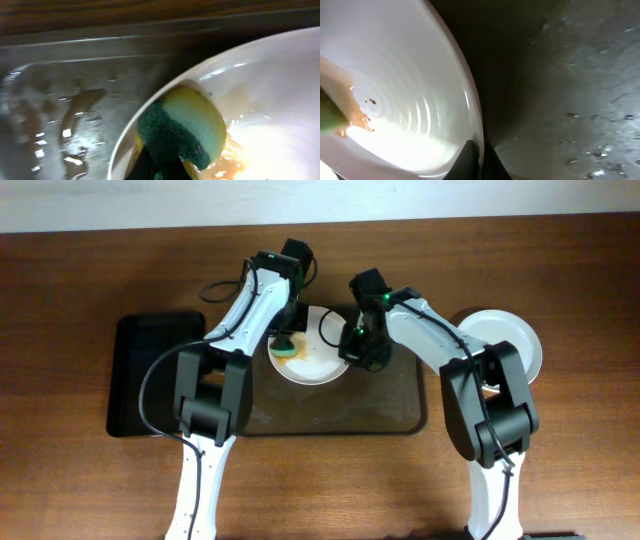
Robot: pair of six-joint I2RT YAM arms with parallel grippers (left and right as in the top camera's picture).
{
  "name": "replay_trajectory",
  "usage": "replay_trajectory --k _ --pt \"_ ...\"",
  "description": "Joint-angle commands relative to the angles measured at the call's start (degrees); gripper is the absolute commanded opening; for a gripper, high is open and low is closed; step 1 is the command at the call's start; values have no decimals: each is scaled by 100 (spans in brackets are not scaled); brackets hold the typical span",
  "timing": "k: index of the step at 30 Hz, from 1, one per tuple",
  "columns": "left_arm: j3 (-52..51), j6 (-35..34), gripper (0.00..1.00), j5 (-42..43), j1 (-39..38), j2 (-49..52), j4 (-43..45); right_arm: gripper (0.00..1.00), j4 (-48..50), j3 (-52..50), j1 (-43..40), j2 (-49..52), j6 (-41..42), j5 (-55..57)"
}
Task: Clean dirty plates on tray and stack at the side
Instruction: 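Scrub the last plate with the sponge while the right gripper holds it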
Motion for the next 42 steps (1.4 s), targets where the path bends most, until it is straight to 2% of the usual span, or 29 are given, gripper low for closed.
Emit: replay_trajectory --k 1,4,8,11,13,14,18,21,24,25,28,32,35,39,41,42 --pt "-63 455 1 2164 9 181 -81 5 -61 -245 35 282 -258 321" --pt "-63 785 1 2618 133 181 -391 4 157 -258 -68 282 -505 -387" --pt "-66 1016 1 2618 160 181 -505 4 844 -649 -286 282 -592 -1390" --pt "-66 1027 1 2594 138 184 -422 4 1235 -1062 -426 282 -592 -1644" --pt "-66 629 1 1888 138 181 -210 4 1263 -1091 -431 282 -614 -1641" --pt "-66 212 1 1056 138 181 -48 4 1276 -1091 -428 282 -614 -1641" --pt "-66 -1069 1 -1141 138 181 210 4 1276 -1091 -413 282 -614 -1639" --pt "-66 -1716 1 -2083 138 181 179 4 1276 -1091 -413 282 -614 -1637" --pt "-66 -1539 1 -1740 133 181 -216 4 1276 -1091 -415 282 -614 -1635" --pt "-66 -1165 1 -1274 133 181 -365 4 1276 -1091 -415 282 -614 -1635" --pt "-66 470 1 881 133 181 -901 4 1279 -1091 -415 282 -612 -1635" --pt "-66 1860 1 2441 133 181 -1327 4 1279 -1091 -415 282 -614 -1635" --pt "-66 1864 1 2662 133 181 -990 4 1279 -1091 -415 282 -612 -1635" --pt "-66 876 1 2702 138 181 -153 4 1276 -1091 -415 282 -614 -1635" --pt "-66 317 1 2221 138 181 249 4 1276 -1091 -415 282 -614 -1635" --pt "-66 -85 1 1606 138 181 363 4 1276 -1091 -415 282 -614 -1635"
